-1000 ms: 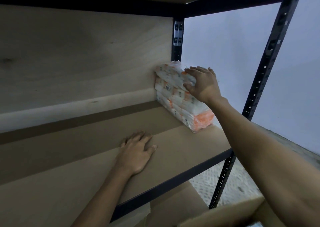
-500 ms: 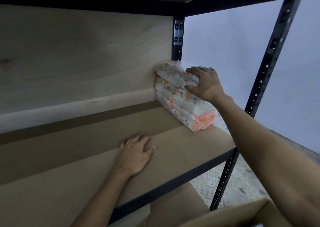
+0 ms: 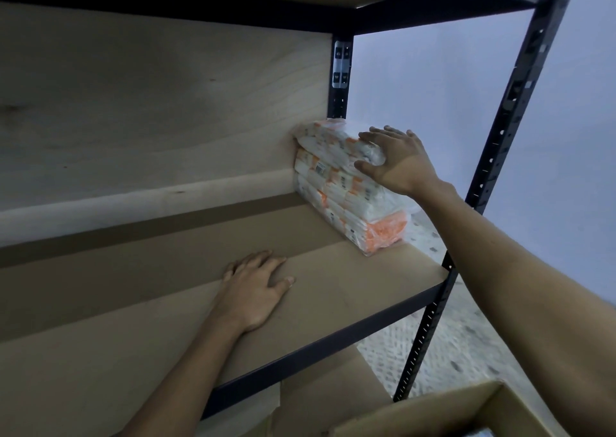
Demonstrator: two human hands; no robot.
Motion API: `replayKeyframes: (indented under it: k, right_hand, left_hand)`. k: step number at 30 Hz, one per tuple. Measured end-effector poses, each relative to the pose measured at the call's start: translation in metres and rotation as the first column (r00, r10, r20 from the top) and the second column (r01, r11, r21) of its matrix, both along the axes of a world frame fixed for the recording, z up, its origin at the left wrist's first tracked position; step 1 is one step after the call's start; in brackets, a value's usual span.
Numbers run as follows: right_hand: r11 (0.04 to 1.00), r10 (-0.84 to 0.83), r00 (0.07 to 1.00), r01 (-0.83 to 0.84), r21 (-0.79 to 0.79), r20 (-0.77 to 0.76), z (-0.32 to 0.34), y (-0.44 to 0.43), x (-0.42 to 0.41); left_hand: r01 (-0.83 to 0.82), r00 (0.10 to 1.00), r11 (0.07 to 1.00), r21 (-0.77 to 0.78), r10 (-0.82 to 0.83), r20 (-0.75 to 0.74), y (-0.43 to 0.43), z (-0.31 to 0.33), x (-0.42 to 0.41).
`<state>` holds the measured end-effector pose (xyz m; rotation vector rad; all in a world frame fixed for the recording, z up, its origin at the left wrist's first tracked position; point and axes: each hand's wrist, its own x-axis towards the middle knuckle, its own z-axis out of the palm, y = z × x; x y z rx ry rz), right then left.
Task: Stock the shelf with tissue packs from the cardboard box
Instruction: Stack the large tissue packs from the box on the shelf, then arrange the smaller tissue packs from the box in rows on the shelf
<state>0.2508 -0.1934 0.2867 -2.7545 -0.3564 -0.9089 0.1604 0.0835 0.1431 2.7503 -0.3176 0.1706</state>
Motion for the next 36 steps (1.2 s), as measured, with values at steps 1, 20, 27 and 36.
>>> replayKeyframes:
  k: [1, 20, 27, 36]
  right_hand:
    - [1.000, 0.004, 1.000, -0.004, 0.013, 0.000, -0.001, -0.001, -0.004]
    - [0.993, 0.027, 0.994, -0.015, 0.115, -0.108, -0.038, -0.013, -0.167]
    - [0.988, -0.014, 0.986, 0.039, 0.150, -0.164, -0.103, -0.017, -0.242]
    - [0.984, -0.048, 0.904, 0.117, 0.137, -0.424, -0.227, -0.038, -0.304]
  left_hand:
    - [0.001, 1.000, 1.000, 0.000, -0.001, -0.003, 0.000, 0.001, -0.001]
    - [0.164, 0.984, 0.967, -0.193, -0.148, 0.096, -0.033, 0.008, -0.064]
    - [0.333, 0.930, 0.907, -0.257, -0.272, 0.247, -0.081, -0.016, -0.134]
    - [0.369, 0.924, 0.918, -0.148, -0.379, -0.044, -0.121, -0.122, -0.189]
